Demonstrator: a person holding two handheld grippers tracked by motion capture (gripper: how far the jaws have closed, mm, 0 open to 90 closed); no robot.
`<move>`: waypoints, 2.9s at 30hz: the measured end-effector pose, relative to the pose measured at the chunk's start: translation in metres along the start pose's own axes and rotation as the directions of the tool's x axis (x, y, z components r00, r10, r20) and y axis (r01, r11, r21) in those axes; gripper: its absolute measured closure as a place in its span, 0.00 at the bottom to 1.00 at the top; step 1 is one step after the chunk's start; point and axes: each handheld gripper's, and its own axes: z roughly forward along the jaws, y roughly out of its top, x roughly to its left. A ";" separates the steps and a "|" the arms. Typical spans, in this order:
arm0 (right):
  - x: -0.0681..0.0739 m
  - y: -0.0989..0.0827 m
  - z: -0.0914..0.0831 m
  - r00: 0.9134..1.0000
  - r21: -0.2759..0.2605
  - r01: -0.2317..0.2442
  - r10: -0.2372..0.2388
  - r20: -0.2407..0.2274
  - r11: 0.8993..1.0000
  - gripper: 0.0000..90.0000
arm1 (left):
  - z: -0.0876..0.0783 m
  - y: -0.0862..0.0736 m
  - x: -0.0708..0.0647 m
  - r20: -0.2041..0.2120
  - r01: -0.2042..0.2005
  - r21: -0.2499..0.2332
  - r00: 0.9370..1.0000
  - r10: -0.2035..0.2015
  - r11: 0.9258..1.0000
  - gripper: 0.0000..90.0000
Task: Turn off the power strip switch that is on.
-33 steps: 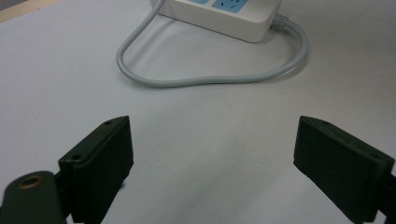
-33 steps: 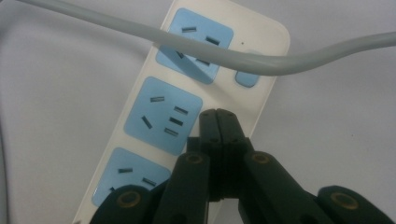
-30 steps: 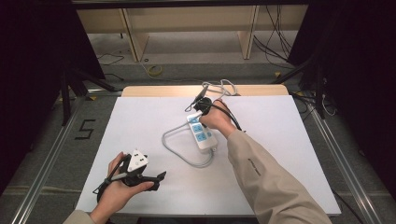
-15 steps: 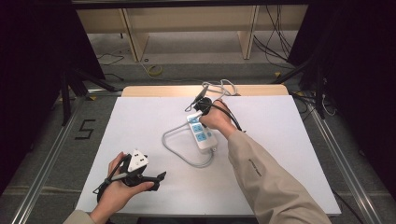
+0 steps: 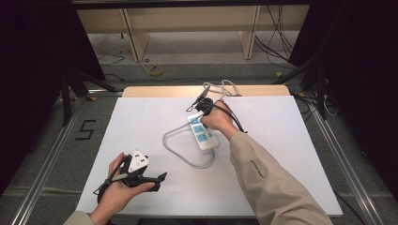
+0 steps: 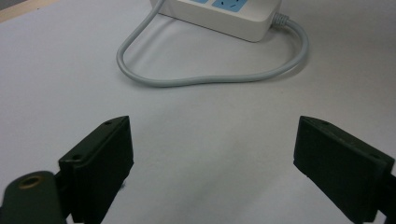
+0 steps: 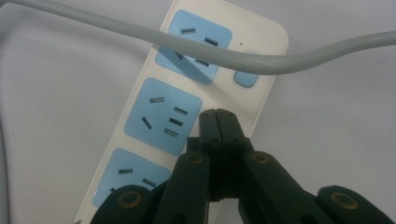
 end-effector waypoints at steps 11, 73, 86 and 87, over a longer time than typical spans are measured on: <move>-0.003 0.001 0.000 1.000 -0.005 -0.008 0.008 -0.010 1.000 1.00 | 0.000 0.000 0.000 0.000 -0.005 0.001 1.000 0.005 1.000 0.13; -0.006 -0.008 -0.014 1.000 -0.064 -0.006 0.005 -0.005 0.998 1.00 | 0.001 0.000 -0.001 -0.003 -0.005 0.004 1.000 0.005 1.000 0.13; -0.007 -0.015 -0.023 1.000 -0.085 0.008 -0.008 -0.003 0.996 1.00 | 0.001 0.000 -0.001 -0.003 -0.007 0.006 1.000 0.007 1.000 0.13; -0.007 -0.016 -0.024 1.000 -0.086 0.005 -0.005 -0.003 0.996 1.00 | 0.001 0.000 -0.001 -0.003 -0.006 0.006 1.000 0.006 1.000 0.13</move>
